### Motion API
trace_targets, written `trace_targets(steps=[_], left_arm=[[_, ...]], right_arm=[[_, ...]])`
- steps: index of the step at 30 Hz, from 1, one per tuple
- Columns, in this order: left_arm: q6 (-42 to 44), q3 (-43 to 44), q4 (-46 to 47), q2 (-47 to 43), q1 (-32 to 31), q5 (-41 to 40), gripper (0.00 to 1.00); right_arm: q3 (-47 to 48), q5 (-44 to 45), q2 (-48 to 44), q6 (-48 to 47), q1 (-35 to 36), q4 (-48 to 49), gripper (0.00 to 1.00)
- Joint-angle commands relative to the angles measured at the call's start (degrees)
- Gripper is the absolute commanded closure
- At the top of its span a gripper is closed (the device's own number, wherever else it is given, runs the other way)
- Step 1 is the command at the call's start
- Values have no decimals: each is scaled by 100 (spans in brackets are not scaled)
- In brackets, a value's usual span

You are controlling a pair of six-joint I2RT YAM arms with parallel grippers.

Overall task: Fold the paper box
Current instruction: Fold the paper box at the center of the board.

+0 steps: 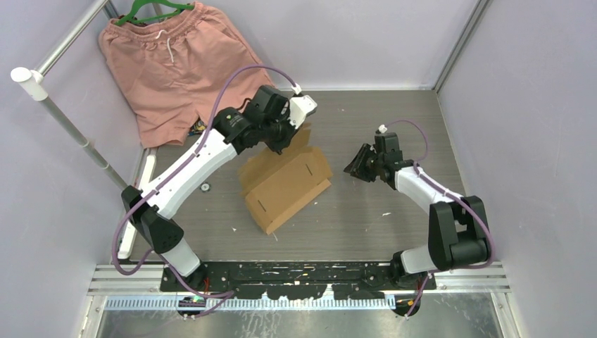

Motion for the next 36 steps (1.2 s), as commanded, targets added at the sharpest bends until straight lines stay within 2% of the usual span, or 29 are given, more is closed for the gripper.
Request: trace_targets(steps=[1,4,11,24,36], left_arm=[[245,453,4,55,33,-594,96],[238,467,14,58,3,-529,96],[326,33,239,-130,-456,-1209,96],[290,-166,471,-100,-1320,-2201,97],[43,-242,421,42,-2090,-2679,97]], right_arm=[[-17,-99,-567,52,-7,157,64],[-30,-79,-573,47,-16,148,64],[-106,-179,-263,230,-12,467,65],[-300,-426,-38,371,-12,858,67],[-348,-396,183,414,-13,954,68]])
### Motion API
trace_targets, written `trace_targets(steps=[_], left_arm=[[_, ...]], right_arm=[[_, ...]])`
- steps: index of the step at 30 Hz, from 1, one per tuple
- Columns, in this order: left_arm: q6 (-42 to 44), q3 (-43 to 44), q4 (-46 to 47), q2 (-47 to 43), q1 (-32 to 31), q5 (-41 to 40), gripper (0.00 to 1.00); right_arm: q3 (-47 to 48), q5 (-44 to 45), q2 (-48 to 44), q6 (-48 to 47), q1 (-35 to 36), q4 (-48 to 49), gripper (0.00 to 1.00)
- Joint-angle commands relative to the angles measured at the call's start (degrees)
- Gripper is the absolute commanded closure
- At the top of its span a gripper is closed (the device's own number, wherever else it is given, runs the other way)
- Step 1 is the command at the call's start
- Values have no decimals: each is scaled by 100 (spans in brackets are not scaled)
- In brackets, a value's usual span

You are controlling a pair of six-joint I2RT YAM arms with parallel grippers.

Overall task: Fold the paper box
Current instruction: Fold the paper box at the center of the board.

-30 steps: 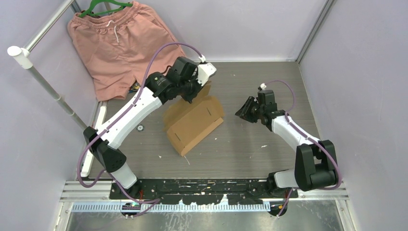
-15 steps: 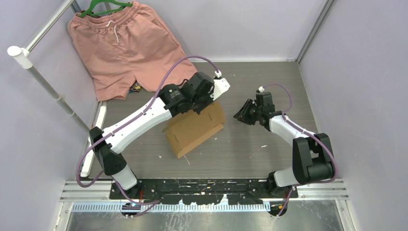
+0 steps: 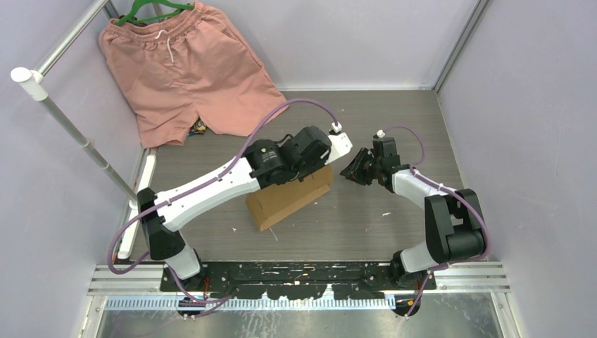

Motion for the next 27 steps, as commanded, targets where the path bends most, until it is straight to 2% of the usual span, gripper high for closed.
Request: trace_targets(steps=[1,19,27], left_arm=[[-219,-43,220,-31,-290,-328,96],[-771,-314,208,333,-1333,-828,98],[-1010,-334,164,211,-1472,-494,98]], right_arm=[[-9,-23,34,47,-13,281,68],[-95,119,235,168,-10,761,67],[-192,108,331,240,-16,960,66]])
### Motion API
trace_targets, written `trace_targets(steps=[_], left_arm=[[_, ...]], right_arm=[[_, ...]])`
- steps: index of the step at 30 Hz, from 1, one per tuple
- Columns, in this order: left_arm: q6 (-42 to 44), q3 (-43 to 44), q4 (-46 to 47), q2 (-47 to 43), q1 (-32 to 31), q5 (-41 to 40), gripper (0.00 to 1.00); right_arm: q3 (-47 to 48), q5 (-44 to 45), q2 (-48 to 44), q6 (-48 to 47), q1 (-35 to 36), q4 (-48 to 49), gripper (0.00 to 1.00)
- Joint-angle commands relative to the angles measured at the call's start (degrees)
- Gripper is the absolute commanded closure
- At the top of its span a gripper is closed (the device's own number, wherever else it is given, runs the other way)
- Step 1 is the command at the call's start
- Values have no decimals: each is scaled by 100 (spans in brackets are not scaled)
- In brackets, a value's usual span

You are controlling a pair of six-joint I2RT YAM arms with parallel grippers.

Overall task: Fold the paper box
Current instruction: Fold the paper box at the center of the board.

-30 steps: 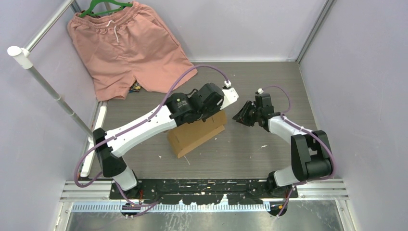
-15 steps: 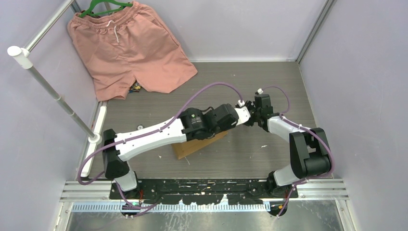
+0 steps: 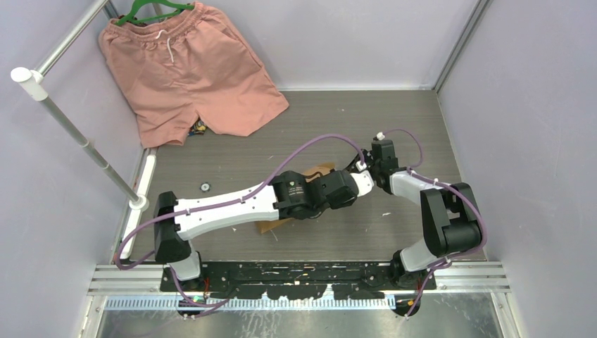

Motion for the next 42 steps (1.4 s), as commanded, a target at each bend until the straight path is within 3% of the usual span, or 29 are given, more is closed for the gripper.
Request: trace_targets(steps=[1,10,27,33,37,42], left_arm=[[-352,-35,112,-174,-86,406,98],[-779,-249,154,-394,-122,934,97],[-1082,-243,159,-268,-249,1065,96],[-1113,-176,148,-210,-300,1043,96],[-1117,-128,124,-211,-318,1038,96],[-1110,-75,98,-179,-318,1047,96]], right_arm=[[3,49,19,98,-12,369,65],[92,16,-137,161,-14,360,65],[-910,-282,-2164,877,-14,86,66],[-1129,-837,-2050,1543,-9,830,66],[-1184,-1089,-1850,1941,-9,1340,71],[-1166,-1148,-1995,2041,-13,1313,77]])
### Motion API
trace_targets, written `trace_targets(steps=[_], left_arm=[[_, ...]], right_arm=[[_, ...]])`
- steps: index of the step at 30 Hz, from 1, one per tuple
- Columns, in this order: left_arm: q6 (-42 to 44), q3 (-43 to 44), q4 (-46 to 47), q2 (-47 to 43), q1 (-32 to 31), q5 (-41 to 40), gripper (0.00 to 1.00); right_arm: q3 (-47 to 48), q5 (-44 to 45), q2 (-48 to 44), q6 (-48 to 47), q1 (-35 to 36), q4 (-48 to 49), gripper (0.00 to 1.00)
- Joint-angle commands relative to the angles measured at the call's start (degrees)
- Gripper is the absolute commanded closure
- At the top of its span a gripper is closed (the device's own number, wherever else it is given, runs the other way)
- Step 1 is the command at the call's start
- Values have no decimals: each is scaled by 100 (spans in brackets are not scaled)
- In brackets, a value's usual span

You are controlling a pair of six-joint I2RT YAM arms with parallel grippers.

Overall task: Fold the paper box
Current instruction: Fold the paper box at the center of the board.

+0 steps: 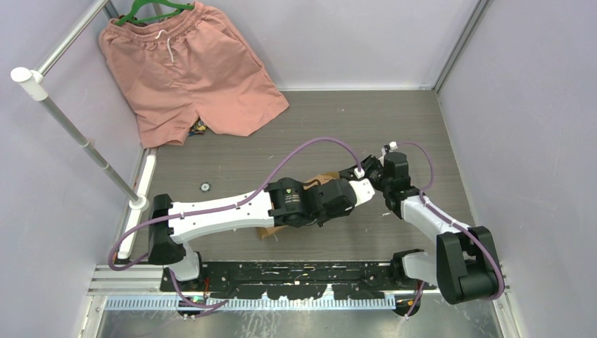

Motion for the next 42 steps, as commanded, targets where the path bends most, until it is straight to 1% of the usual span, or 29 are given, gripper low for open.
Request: trace_targets(steps=[1,6,9,11,13,15,17,19,22,27,33,42], left_arm=[[-296,224,13,73,-63,229,96],[-296,295,-42,134,-75,230,96],[-287,321,-49,163,-76,234,96],[-295,322,-49,178,-74,247,96],[-296,317,-49,177,-86,251,96],[-288,330,-54,178,-78,247,96],[-287,345,-58,181,-80,251,96],[-287,345,-67,171,-79,238,96],[-289,333,-54,158,-92,238,96],[-296,365,-64,158,-118,229,96],[-304,383,-42,145,-151,221,96],[-322,410,-23,195,-188,230,96]], right_arm=[[57,-312,-218,301,-1,446,79],[16,-303,-566,294,0,102,81],[21,-162,-814,176,-1,-216,75],[28,-131,-968,164,-5,-320,74],[58,-166,-999,161,-6,-381,75],[74,-220,-987,170,-8,-382,79],[28,-244,-985,224,-7,-327,81],[-11,-252,-997,264,-12,-269,85],[-22,-316,-950,285,-1,-209,88],[-38,-387,-796,369,0,23,88],[-191,-555,-516,647,-4,568,89],[-355,-648,-368,732,8,848,89]])
